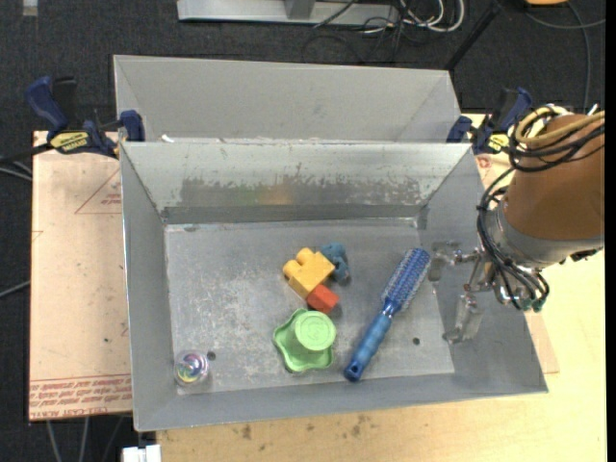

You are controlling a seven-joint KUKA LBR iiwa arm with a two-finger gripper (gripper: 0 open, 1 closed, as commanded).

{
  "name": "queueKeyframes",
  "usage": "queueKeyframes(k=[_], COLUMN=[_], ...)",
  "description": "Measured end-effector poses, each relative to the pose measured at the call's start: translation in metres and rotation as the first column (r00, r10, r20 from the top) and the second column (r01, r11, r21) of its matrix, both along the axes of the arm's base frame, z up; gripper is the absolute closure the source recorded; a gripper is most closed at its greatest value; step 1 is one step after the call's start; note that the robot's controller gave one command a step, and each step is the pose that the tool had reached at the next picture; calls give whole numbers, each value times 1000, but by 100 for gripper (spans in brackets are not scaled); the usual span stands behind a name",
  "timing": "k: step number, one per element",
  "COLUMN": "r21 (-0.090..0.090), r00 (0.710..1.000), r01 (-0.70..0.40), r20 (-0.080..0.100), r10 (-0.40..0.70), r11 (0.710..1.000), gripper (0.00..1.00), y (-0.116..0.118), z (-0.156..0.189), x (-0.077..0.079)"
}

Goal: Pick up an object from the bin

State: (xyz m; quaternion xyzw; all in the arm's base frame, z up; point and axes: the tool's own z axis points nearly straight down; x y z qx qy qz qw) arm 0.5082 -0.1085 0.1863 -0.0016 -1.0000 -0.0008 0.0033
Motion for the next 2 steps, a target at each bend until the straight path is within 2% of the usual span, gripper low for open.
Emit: queueKeyframes(k=[1,2], r21=[1,0], r00=[973,973], r01=[230,229], r20=[21,16], r10=[-230,-229], r11=[973,973], gripper=[0,100], y=[39,39], z=[-111,-110], x=[10,9])
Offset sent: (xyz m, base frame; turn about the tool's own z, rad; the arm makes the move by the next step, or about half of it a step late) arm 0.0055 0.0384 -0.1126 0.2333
